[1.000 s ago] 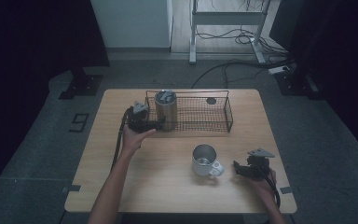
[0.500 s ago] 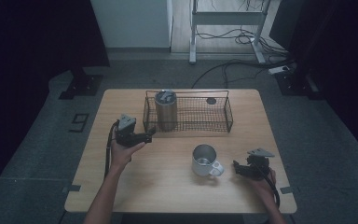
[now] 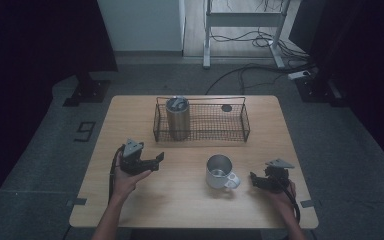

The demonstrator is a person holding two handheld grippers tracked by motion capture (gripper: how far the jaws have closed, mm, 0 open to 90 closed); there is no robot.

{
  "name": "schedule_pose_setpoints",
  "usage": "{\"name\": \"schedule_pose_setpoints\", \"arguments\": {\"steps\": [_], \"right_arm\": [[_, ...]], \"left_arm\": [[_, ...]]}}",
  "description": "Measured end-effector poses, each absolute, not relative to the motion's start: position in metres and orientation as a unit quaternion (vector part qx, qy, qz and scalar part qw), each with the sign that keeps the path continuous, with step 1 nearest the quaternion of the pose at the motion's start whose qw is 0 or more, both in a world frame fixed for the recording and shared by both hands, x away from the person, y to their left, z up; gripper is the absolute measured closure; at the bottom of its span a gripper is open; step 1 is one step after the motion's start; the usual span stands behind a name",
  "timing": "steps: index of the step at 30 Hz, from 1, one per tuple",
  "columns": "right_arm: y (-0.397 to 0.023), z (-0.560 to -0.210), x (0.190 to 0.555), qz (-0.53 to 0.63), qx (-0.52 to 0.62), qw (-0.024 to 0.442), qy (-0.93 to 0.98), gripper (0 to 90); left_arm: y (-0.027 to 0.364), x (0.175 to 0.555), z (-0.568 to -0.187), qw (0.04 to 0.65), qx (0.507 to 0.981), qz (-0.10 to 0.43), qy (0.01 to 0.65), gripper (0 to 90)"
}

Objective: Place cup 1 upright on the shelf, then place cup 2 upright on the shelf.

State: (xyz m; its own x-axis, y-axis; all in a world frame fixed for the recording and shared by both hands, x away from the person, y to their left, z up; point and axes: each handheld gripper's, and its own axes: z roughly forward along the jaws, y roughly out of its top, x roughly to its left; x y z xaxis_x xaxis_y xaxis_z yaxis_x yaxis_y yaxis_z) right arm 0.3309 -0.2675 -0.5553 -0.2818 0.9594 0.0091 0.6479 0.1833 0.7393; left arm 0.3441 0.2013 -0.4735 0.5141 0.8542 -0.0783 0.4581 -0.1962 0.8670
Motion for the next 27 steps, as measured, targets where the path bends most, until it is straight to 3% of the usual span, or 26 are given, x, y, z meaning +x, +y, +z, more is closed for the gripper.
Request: {"name": "schedule_pose_setpoints", "arguments": {"steps": [27], "right_arm": [[-0.266,-0.555,0.331,0.324,0.542,0.251,0.733,13.8]], "left_arm": [[0.195,0.331,-0.505,0.422,0.758,0.204,0.455,12.3]]}}
